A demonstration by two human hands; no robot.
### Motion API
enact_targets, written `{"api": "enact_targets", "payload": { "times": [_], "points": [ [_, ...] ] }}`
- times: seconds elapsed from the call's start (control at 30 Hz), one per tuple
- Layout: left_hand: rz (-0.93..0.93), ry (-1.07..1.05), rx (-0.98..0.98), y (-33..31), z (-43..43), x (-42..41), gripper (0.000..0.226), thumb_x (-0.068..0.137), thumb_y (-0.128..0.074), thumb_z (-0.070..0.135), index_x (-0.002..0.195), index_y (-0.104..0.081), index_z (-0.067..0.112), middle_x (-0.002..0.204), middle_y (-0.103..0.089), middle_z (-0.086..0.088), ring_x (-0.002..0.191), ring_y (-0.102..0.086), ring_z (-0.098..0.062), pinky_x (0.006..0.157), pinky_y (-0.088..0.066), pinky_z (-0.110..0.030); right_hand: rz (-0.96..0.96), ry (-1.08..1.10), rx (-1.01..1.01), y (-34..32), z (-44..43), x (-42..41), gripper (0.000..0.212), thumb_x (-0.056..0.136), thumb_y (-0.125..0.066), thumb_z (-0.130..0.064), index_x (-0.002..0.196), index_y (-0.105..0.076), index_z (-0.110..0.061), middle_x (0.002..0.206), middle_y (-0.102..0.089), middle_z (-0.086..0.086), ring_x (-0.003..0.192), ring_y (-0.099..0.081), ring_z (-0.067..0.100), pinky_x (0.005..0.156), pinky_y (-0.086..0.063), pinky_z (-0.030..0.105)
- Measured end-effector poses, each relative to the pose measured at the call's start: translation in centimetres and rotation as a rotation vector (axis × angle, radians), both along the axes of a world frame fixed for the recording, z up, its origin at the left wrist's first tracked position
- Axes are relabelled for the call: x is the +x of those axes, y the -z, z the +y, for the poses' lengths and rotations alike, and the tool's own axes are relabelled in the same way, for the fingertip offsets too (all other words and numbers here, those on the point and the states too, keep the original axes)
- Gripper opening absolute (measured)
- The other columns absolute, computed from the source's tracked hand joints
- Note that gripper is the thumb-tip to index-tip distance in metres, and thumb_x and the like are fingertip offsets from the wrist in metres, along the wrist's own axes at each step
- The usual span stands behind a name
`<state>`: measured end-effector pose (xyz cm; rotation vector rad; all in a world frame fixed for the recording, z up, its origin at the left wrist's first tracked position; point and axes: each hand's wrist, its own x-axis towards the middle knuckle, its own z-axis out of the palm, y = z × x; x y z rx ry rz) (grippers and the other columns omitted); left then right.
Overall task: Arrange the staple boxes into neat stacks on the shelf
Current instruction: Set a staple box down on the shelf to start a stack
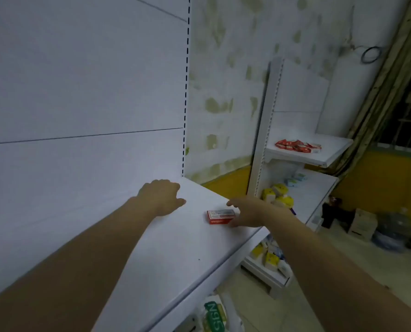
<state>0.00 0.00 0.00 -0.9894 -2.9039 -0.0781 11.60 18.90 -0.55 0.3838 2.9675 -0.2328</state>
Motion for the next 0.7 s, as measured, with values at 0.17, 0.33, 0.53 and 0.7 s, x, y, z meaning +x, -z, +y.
{"api": "enact_targets", "payload": {
  "times": [0.17, 0.33, 0.53, 0.7],
  "points": [
    [-0.002, 0.021, -0.015, 0.5, 0.9, -1.7, 0.052, 0.095, -0.04, 0.048, 0.137, -0.042, 0.017, 0.138, -0.046, -0.006, 0.127, -0.042, -0.027, 0.103, -0.037, -0.038, -0.052, -0.022, 0.063, 1.2, 0.3, -2.1, 0.053, 0.094, -0.05, -0.036, 0.142, -0.038, -0.016, 0.141, -0.044, 0.008, 0.125, -0.045, 0.025, 0.103, -0.037, 0.034],
    [0.006, 0.063, -0.018, 0.5, 2.6, -2.2, 0.052, 0.095, -0.04, 0.048, 0.138, -0.042, 0.018, 0.139, -0.046, -0.006, 0.127, -0.043, -0.026, 0.104, -0.037, -0.038, -0.013, -0.029, 0.086, 1.6, 1.2, -2.6, 0.041, 0.093, -0.053, -0.035, 0.126, -0.052, -0.012, 0.121, -0.056, 0.008, 0.105, -0.053, 0.024, 0.082, -0.039, 0.027],
    [0.021, 0.159, 0.003, -0.5, 7.3, -1.6, 0.049, 0.094, -0.043, 0.046, 0.134, -0.045, 0.018, 0.136, -0.049, -0.006, 0.123, -0.047, -0.026, 0.099, -0.04, -0.038, 0.093, 0.097, 0.099, -0.2, 5.5, -0.4, 0.04, 0.091, -0.057, -0.034, 0.122, -0.052, -0.01, 0.119, -0.05, 0.009, 0.102, -0.05, 0.024, 0.076, -0.034, 0.027],
    [-0.008, 0.254, 0.004, -1.2, 14.3, -0.4, 0.049, 0.092, -0.045, 0.047, 0.131, -0.047, 0.017, 0.129, -0.053, -0.008, 0.114, -0.052, -0.026, 0.087, -0.042, -0.034, 0.119, 0.262, 0.109, -1.5, 11.9, 4.2, 0.045, 0.091, -0.057, -0.031, 0.13, -0.046, -0.011, 0.125, -0.046, 0.013, 0.107, -0.049, 0.026, 0.08, -0.037, 0.027]
  ]
}}
